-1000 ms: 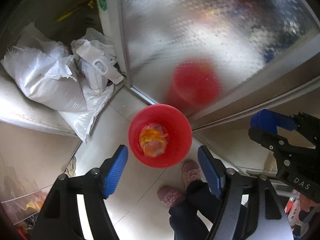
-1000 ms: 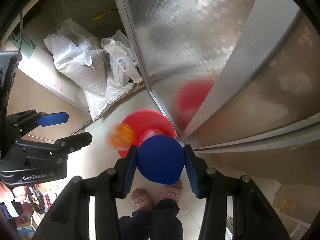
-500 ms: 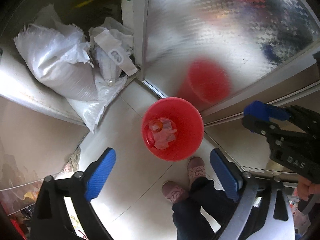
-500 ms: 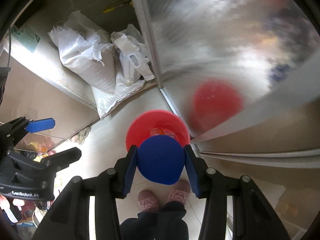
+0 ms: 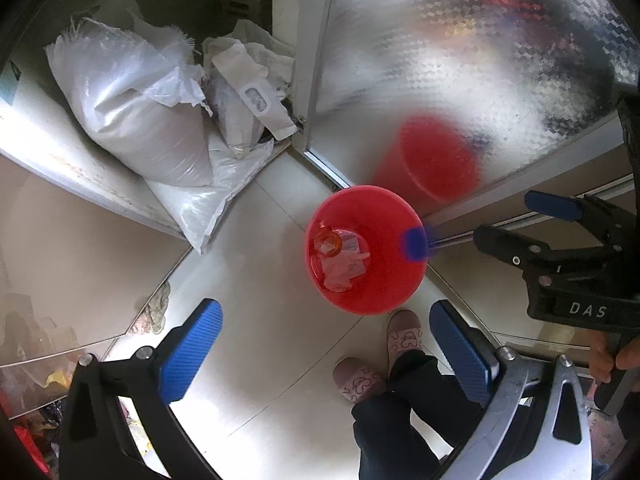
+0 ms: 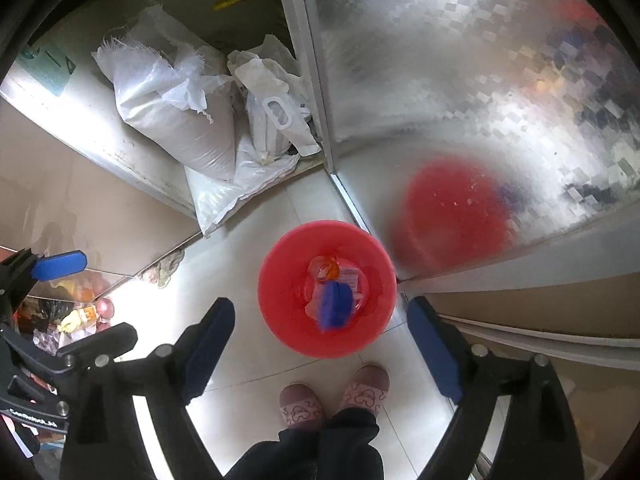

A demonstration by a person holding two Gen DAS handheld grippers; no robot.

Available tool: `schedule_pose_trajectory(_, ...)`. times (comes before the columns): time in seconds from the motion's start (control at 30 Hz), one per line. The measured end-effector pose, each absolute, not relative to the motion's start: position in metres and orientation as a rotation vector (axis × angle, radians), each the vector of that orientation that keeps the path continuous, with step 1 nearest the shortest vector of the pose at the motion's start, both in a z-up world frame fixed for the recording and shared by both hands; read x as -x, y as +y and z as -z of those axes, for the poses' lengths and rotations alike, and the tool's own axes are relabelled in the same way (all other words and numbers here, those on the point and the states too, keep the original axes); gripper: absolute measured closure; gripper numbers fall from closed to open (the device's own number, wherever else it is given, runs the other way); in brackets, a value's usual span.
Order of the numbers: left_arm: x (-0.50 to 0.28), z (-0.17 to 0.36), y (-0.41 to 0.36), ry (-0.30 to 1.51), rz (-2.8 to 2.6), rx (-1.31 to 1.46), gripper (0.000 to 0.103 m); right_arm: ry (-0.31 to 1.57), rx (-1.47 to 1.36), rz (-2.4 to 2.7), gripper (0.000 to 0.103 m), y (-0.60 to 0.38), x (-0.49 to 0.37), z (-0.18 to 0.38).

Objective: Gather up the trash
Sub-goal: 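Open the left tool then the right tool to drop items into the bin, then raise both tools back up toward the counter items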

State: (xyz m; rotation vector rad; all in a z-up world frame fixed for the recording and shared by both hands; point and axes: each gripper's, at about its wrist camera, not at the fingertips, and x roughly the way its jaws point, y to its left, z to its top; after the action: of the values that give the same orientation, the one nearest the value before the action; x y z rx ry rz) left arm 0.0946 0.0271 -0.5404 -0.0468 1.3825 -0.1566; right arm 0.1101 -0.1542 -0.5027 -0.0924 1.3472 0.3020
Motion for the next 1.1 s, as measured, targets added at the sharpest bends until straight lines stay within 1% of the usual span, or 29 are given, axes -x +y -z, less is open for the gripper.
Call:
schedule_pose_trajectory(0.13, -0.091, 0.535, 0.029, 1.377, 0.143, 0.045, 0.0, 1.36, 0.106, -0.308, 0.015, -0.151, -0.107, 0.498)
schedule_pose_trajectory(0.23, -0.087, 0.524, 0.03, 1.366, 0.127, 0.045, 0.0, 1.352, 0.111, -0.318, 0.01, -0.148, -0.103, 0.489)
schedule_pose_trajectory(0.4, -0.078, 0.486, 0.03, 1.338, 0.112, 0.039, 0.0, 1.334, 0.125, -0.343, 0.008, -0.146, -0.097, 0.459)
schedule_pose_trajectory(0.47, -0.074, 0.464, 0.031, 1.322, 0.107, 0.039, 0.0, 1.319, 0.132, -0.354, 0.007, -0.145, -0.094, 0.439)
schedule_pose_trajectory(0.6, -0.065, 0.409, 0.034, 1.274, 0.094, 0.054, 0.0, 1.287, 0.128, -0.377, 0.002, -0.144, -0.09, 0.392)
schedule_pose_trajectory(0.93, -0.041, 0.269, 0.03, 1.179, 0.08, 0.083, 0.0, 1.237, 0.094, -0.441, 0.001, -0.15, -0.08, 0.256)
schedule_pose_trajectory(1.1, -0.042, 0.205, 0.02, 1.115, 0.103, 0.05, 0.0, 1.132, 0.09, -0.431, 0.001, -0.161, -0.082, 0.18)
